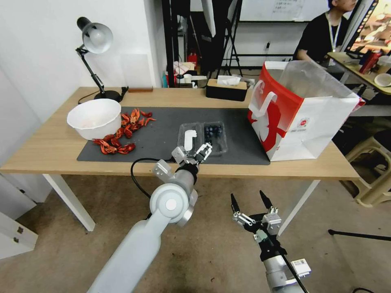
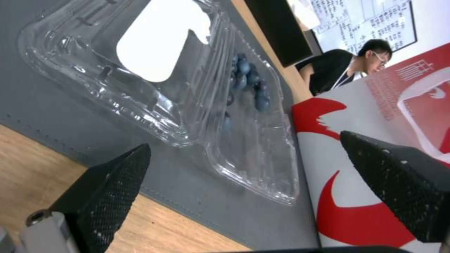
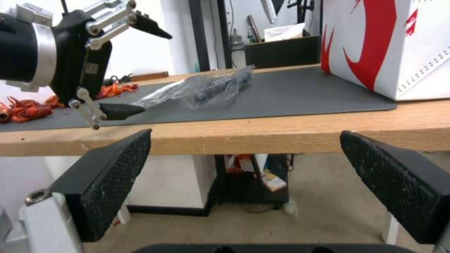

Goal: Close the takeout container lid, then place the container into the takeout bag.

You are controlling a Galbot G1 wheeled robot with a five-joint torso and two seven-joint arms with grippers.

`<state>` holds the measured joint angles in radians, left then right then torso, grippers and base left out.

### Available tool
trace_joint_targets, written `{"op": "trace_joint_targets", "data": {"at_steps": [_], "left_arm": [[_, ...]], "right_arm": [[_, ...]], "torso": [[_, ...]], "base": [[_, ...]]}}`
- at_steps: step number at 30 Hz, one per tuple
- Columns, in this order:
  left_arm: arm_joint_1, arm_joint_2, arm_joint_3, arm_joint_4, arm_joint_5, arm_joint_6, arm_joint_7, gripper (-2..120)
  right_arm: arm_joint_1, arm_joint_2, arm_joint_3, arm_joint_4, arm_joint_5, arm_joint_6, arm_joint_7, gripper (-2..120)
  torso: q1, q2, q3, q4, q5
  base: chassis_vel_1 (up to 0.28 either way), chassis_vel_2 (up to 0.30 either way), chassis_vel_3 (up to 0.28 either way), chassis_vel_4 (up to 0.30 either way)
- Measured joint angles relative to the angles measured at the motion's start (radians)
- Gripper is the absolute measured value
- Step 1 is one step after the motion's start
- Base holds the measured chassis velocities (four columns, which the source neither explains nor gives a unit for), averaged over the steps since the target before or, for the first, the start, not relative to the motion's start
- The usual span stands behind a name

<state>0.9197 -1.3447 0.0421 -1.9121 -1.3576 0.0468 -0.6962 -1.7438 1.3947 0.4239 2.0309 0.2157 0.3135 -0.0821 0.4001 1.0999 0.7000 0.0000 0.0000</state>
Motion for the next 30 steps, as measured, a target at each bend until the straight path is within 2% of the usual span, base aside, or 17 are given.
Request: {"op": "trace_joint_targets", "data": {"at_steps": [30], "left_arm": [[-0.029,-0.029,-0.017,0.07,-0.01,-0.015,-0.006,100]], "right_arm": [[-0.003,0.0,0.001,-0.009,-0.008,0.006,0.006,100]], "torso": [[0.0,0.0,0.0,-0.0001,0.0]], "base": [[0.0,0.0,0.0,0.0]]}}
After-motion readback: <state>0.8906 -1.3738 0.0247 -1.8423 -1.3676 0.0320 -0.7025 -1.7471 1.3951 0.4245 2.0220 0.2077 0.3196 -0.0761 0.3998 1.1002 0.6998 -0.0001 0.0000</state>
